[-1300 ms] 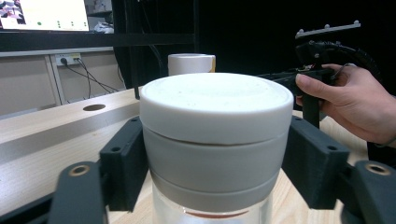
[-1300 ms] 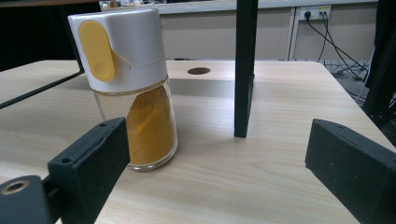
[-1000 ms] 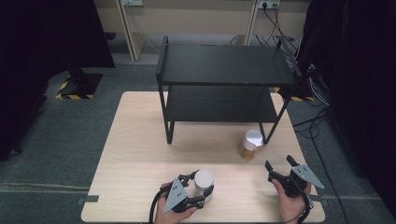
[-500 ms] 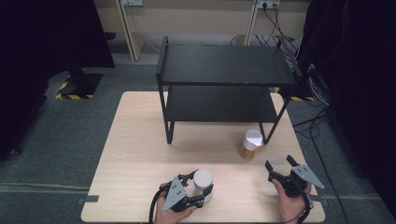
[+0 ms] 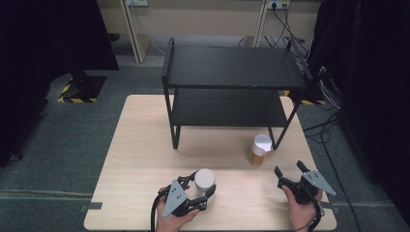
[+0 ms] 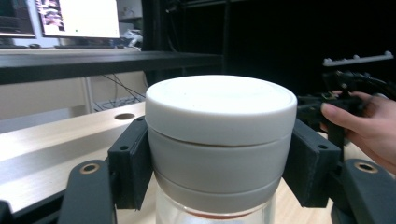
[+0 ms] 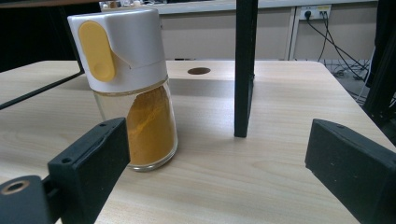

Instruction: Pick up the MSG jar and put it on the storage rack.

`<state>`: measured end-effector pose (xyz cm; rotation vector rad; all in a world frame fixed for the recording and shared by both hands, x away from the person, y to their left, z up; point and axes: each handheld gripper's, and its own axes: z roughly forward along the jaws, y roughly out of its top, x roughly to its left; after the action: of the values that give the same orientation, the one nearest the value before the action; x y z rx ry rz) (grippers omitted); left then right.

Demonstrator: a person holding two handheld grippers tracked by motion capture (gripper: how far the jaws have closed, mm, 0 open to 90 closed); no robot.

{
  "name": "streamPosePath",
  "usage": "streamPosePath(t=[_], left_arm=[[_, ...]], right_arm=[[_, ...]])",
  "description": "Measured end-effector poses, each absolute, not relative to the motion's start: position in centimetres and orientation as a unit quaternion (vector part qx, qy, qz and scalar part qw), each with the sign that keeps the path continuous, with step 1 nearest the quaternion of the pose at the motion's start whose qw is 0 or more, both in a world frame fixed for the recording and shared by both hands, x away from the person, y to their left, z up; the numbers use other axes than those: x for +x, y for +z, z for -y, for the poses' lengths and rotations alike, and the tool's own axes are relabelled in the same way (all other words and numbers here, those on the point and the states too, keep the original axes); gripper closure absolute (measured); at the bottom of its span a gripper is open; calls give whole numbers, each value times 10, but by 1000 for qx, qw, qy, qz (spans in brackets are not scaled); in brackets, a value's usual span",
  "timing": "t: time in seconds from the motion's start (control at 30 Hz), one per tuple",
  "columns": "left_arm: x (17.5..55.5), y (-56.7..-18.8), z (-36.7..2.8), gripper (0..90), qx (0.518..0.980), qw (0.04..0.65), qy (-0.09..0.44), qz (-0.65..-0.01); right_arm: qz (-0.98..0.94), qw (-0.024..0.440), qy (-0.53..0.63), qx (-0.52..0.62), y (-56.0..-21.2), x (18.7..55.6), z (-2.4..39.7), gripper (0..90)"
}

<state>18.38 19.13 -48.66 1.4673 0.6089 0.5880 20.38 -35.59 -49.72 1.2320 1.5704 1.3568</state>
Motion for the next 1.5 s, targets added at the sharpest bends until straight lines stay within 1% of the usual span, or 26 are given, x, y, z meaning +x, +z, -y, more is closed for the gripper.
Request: streamPosePath(t=[0.4, 0.7, 0.87, 1.13, 1.5], left_arm=[[178, -469, -192, 336, 626, 657, 301, -295], [179, -460, -192, 337, 619, 646, 316, -317], [179, -453, -192, 337, 603, 647, 330, -330], [185, -433, -192, 337, 589, 644, 353, -336], [193, -416, -186, 337, 575, 640, 375, -345]], right_arm=[[-609, 356, 525, 476, -497, 204, 356, 67], [-609, 356, 524, 477, -497, 204, 356, 66], [-609, 357, 525, 476, -497, 204, 356, 67], [-609, 357, 524, 476, -497, 204, 356, 67], [-609, 356, 525, 476, -497, 204, 356, 67]])
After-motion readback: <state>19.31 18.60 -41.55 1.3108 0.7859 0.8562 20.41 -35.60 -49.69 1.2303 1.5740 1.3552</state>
